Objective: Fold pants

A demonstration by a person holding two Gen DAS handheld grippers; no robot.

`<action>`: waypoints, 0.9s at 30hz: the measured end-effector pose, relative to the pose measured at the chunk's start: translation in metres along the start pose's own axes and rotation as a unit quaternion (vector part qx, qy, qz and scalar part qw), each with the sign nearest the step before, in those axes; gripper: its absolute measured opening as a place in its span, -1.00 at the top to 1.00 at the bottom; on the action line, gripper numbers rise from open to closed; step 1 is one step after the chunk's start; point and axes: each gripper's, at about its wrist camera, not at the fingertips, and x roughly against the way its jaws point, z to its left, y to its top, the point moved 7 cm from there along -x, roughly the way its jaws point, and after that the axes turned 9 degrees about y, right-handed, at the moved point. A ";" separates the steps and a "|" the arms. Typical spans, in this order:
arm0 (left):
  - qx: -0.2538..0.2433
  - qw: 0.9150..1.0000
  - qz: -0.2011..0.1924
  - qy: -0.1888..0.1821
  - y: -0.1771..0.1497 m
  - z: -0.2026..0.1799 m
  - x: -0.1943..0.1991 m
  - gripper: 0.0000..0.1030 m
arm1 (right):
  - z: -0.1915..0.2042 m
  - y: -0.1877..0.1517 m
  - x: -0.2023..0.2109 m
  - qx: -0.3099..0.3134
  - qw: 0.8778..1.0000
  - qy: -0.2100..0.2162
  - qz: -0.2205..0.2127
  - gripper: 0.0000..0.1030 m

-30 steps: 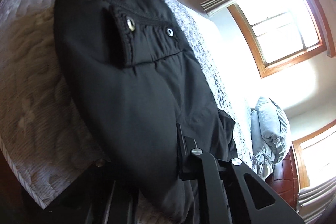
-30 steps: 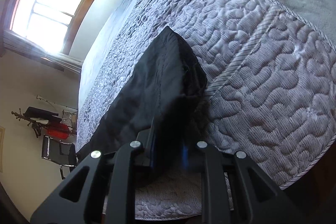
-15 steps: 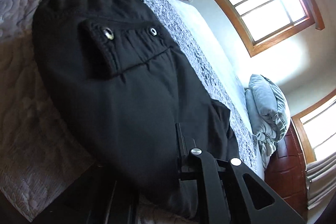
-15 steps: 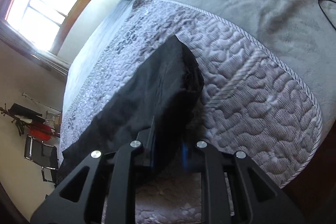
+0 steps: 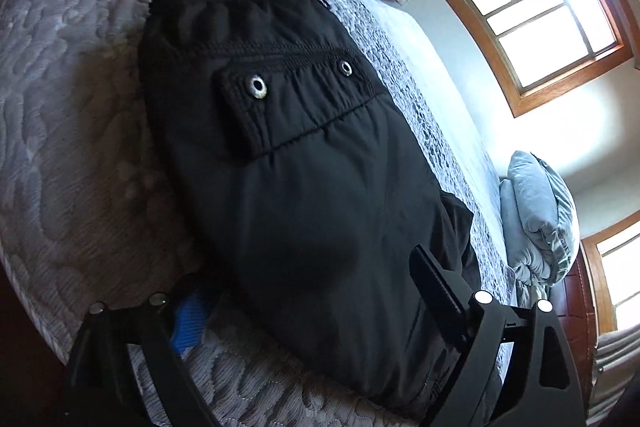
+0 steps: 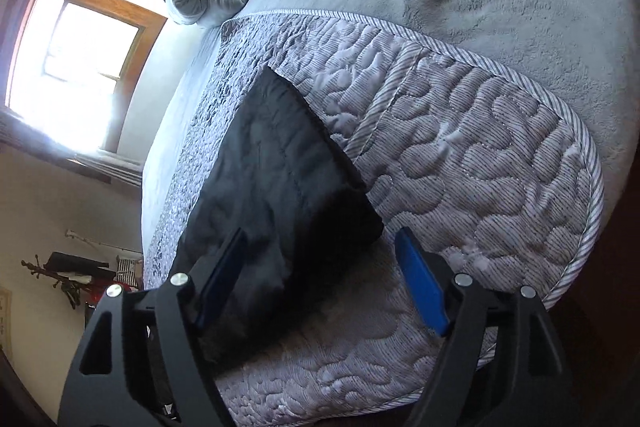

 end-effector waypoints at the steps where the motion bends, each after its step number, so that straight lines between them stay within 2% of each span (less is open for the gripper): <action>1: -0.002 1.000 -0.004 0.012 0.000 0.003 0.004 -0.86 | -0.001 0.000 -0.004 -0.003 1.000 0.006 0.004 -0.49; 4: -0.024 0.999 -0.015 0.035 -0.001 0.008 0.018 -0.92 | 0.003 -0.004 -0.020 -0.008 0.999 0.025 0.022 -0.51; 8: -0.056 0.996 -0.020 0.060 -0.002 0.008 0.028 -0.93 | 0.004 -0.004 -0.033 -0.015 0.999 0.027 0.022 -0.49; 10: -0.067 0.995 -0.018 0.070 -0.003 0.006 0.031 -0.93 | 0.010 -0.005 -0.037 -0.016 0.999 0.043 0.028 -0.10; 11: -0.070 0.995 -0.017 0.070 -0.002 0.003 0.032 -0.93 | 0.011 -0.004 -0.040 -0.017 0.998 0.045 0.031 -0.04; 12: -0.072 0.995 -0.016 0.068 -0.003 0.002 0.033 -0.93 | 0.013 -0.003 -0.040 -0.019 0.998 0.046 0.031 0.12; 13: -0.075 0.995 -0.014 0.069 -0.004 -0.001 0.031 -0.93 | 0.014 -0.001 -0.040 -0.018 0.998 0.047 0.029 0.42; 16: -0.080 0.994 -0.010 0.077 -0.009 -0.007 0.026 -0.93 | 0.026 0.005 -0.035 -0.006 0.997 0.069 0.028 0.66; 19: -0.081 0.994 0.002 0.077 -0.015 -0.011 0.020 -0.93 | 0.051 0.012 -0.024 0.055 0.996 0.063 0.016 0.69; 22: -0.090 0.993 0.001 0.077 -0.019 -0.019 0.012 -0.93 | 0.069 0.018 -0.008 0.091 0.993 0.077 -0.007 0.70; 25: -0.101 0.992 0.006 0.080 -0.020 -0.023 0.004 -0.93 | 0.053 0.019 -0.016 0.089 0.996 0.032 0.005 0.69; 27: -0.109 0.990 0.006 0.085 -0.020 -0.025 0.001 -0.93 | 0.026 0.017 -0.027 0.057 0.998 0.006 0.023 0.69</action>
